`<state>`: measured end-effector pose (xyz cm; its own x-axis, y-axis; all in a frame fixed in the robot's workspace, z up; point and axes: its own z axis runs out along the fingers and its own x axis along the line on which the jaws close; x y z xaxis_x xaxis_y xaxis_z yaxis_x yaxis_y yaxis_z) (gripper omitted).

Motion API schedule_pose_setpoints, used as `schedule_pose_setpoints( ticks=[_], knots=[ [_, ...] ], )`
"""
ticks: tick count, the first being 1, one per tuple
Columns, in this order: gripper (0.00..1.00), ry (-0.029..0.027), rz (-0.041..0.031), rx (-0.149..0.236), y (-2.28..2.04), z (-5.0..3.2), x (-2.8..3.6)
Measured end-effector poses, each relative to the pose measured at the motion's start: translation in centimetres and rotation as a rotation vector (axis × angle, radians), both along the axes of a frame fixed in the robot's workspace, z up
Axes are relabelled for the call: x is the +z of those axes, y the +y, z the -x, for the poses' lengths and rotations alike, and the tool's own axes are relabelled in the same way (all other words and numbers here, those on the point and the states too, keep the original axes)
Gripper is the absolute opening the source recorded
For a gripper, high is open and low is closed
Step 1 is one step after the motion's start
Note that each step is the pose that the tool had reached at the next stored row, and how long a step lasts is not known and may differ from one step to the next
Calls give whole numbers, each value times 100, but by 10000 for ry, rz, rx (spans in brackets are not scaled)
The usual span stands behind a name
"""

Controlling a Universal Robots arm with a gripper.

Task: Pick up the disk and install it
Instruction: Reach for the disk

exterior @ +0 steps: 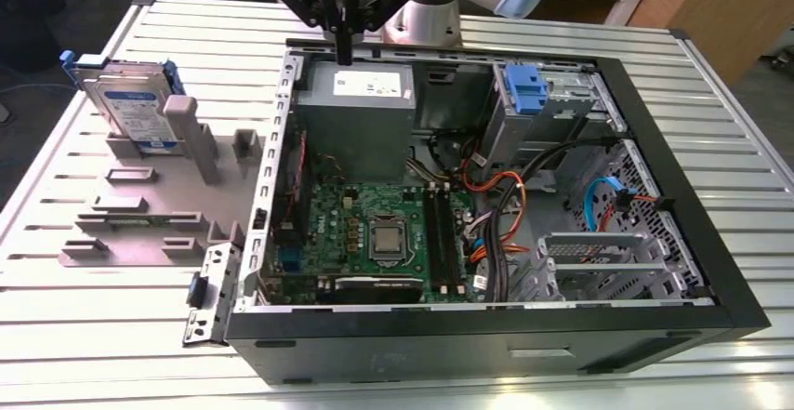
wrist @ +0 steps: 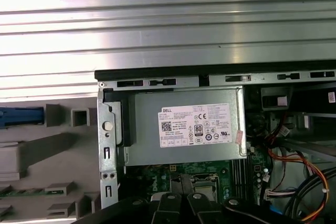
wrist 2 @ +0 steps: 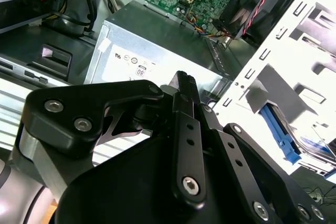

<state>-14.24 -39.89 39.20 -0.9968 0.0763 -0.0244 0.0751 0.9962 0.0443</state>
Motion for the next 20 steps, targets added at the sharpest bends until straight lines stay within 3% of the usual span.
schedule_pose_setpoints(
  ticks=[20],
  knots=[
    [11,0,0,0,0,83,-7]
  ],
)
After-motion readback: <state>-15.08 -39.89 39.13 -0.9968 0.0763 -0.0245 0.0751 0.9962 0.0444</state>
